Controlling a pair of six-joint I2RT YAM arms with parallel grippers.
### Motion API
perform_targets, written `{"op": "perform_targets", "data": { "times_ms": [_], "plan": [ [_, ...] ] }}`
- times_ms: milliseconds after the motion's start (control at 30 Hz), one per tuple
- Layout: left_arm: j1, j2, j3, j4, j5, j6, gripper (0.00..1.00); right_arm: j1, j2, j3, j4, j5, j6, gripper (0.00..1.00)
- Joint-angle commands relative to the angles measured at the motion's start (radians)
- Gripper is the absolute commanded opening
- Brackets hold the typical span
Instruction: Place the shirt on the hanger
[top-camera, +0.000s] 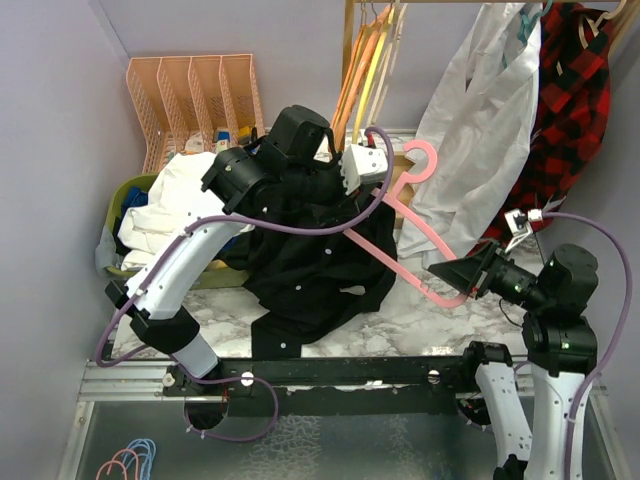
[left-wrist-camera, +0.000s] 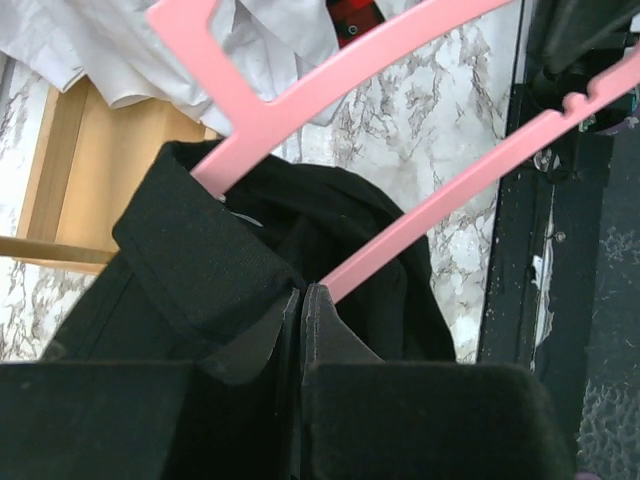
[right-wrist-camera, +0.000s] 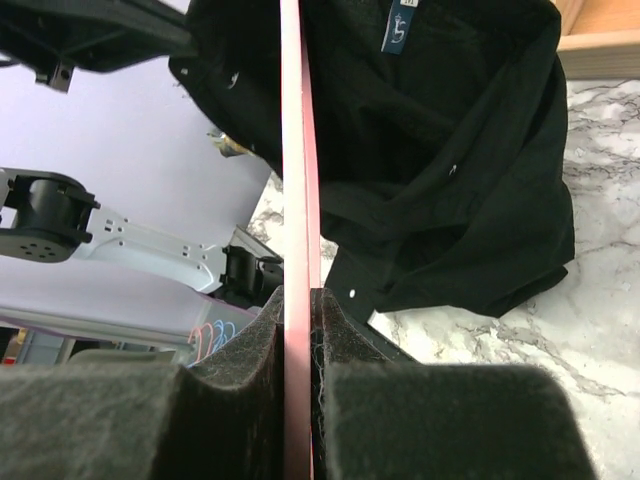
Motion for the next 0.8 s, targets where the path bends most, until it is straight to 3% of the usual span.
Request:
{"op": "perform_targets", "data": {
  "times_ms": [0,400,633,700,733,767],
  "plan": [
    [-0.04,-0.003,-0.009,0.039,0.018,0.014,0.0,0.016,0.04,-0.049,0.195,-0.003,0.043,0.01],
    [-0.101,0.009,-0.073,0.085,-0.04,0.011,0.0,0.061,0.113,-0.089,0.342,0.04,0.058,0.01],
    [-0.103,-0.047,-0.238,0.086,-0.031,0.026,0.0,0.073,0.057,-0.273,0.573,0.019,0.177,0.01],
    [-0.106,-0.062,-0.297,0.083,-0.015,0.03,0.06,0.077,0.042,-0.31,0.624,0.018,0.188,0.01],
    [-0.106,-0.07,-0.331,0.079,0.001,0.032,0.14,0.081,0.035,-0.323,0.642,0.018,0.183,0.01],
    [-0.106,-0.079,-0.356,0.062,0.035,0.042,0.28,0.086,0.026,-0.344,0.656,0.016,0.17,0.01]
  ]
}}
